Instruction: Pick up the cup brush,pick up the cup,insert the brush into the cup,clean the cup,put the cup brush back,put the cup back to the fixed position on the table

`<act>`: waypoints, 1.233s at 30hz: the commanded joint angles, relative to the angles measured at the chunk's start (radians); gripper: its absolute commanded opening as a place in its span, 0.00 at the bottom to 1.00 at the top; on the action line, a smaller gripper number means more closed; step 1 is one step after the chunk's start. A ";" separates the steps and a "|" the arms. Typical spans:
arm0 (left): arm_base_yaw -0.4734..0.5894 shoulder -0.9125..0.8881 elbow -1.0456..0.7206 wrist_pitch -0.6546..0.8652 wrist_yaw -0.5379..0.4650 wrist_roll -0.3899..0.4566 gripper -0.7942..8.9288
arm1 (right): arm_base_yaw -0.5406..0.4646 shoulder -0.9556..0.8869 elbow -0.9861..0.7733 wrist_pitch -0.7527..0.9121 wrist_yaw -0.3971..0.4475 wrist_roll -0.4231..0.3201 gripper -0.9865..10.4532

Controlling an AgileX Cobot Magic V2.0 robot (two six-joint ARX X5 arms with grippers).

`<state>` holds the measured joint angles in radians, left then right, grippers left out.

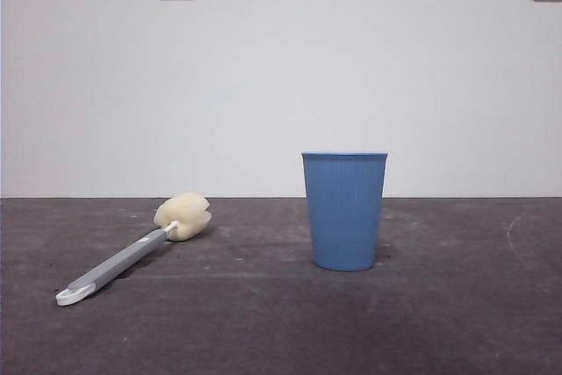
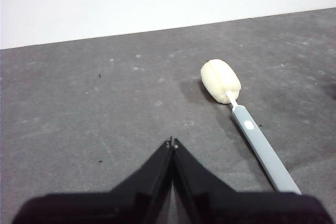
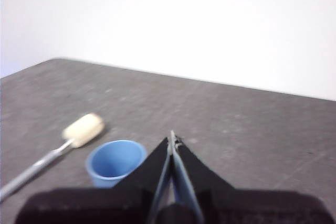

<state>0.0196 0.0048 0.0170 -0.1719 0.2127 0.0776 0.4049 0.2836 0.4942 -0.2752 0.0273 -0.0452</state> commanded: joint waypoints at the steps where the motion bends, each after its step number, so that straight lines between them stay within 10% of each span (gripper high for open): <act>1: 0.002 -0.002 -0.014 0.006 -0.002 -0.005 0.08 | -0.039 -0.063 -0.118 0.089 0.005 -0.008 0.09; 37: 0.002 -0.002 -0.014 0.006 -0.002 -0.005 0.08 | -0.327 -0.281 -0.490 0.101 -0.023 0.022 0.09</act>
<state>0.0196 0.0048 0.0170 -0.1715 0.2123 0.0772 0.0788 0.0044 0.0143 -0.1707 0.0032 -0.0158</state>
